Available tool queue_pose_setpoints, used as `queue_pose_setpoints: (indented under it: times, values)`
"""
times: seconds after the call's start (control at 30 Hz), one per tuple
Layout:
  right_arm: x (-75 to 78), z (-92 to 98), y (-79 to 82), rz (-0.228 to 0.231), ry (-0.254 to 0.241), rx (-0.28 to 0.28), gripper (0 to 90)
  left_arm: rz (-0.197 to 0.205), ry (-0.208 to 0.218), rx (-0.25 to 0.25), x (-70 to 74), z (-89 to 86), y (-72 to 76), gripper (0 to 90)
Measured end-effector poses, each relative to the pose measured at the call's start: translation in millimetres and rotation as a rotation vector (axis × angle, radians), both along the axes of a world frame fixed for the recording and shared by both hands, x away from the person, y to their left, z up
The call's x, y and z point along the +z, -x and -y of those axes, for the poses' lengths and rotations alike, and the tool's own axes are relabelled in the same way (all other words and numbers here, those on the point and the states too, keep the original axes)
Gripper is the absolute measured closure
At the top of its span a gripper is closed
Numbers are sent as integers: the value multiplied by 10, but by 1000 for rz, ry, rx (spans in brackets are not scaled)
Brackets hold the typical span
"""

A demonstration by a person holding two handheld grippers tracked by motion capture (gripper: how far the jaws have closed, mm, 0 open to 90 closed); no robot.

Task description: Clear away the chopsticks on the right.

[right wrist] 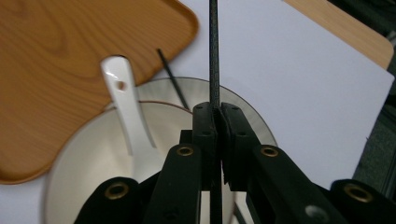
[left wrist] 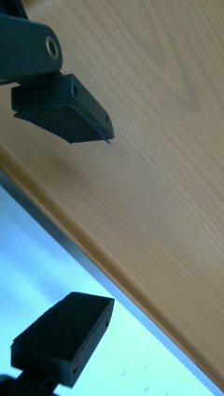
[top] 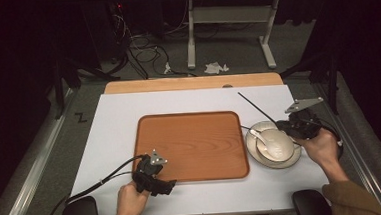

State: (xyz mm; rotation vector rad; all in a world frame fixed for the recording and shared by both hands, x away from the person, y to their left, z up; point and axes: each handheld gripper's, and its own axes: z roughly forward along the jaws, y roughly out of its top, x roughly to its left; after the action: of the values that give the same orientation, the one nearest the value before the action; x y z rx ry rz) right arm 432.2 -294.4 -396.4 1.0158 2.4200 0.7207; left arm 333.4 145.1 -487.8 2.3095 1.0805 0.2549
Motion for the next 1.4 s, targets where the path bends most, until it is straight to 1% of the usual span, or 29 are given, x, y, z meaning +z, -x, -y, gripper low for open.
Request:
queue_pose_setpoints:
  times: [0.1,0.17,0.23,0.3,0.43,0.47,0.5,0.53,0.57,0.6,0.63,0.67,0.73,0.77,0.83,0.9,0.93,1.0,1.1,1.17,1.23,1.3,1.4]
  values:
    - [62,-153,84,15,15,44,862,6,-5,-1,5,-7,9,166]
    - [96,-246,137,17,6,68,862,9,-6,-2,11,-13,9,166]
    - [113,-329,185,15,-15,93,862,2,-5,2,4,-6,3,166]
    - [112,-425,238,11,-20,121,862,-2,-6,0,-3,1,-2,166]
    - [50,-641,354,21,-18,169,862,14,-2,2,24,-13,30,165]
    - [29,-674,365,25,-24,172,862,15,1,2,24,-12,31,165]
    - [0,-717,374,9,-26,179,862,10,1,4,15,-6,25,165]
    - [-36,-761,363,-2,-9,192,862,5,-5,2,7,-4,17,165]
    - [-59,-781,358,-8,-7,192,862,0,-8,1,-4,1,7,165]
    - [-95,-810,346,-24,-20,192,862,-4,-7,0,-11,5,-1,166]
    - [-130,-848,344,-39,-16,194,862,-4,-4,0,-13,7,-6,166]
    - [-173,-891,344,-42,-12,206,862,-2,-6,0,-10,4,-7,167]
    - [-260,-982,349,-85,-11,228,862,1,-10,0,-3,-1,5,166]
    - [-314,-1028,350,-97,-11,246,862,4,-11,-1,2,-4,12,166]
    - [-403,-1108,345,-121,10,263,862,11,-4,2,15,-10,26,166]
    - [-466,-1168,342,-142,14,262,862,10,-4,1,20,-11,21,165]
    - [-495,-1194,339,-142,15,257,862,7,-7,-1,17,-10,15,165]
    - [-545,-1221,320,-139,41,254,862,3,-9,-2,7,-3,14,165]
    - [-624,-1262,286,-154,71,215,861,1,-11,-4,1,-1,14,166]
    - [-676,-1298,274,-166,90,200,862,-3,-11,-2,-4,0,7,166]
    - [-716,-1319,255,-166,104,190,861,-5,-9,-1,-10,4,-1,166]
    - [-747,-1333,241,-167,116,179,861,-6,-8,-3,-5,2,-1,166]
    - [-778,-1350,226,-176,119,162,859,-1,-11,-7,1,-2,9,166]
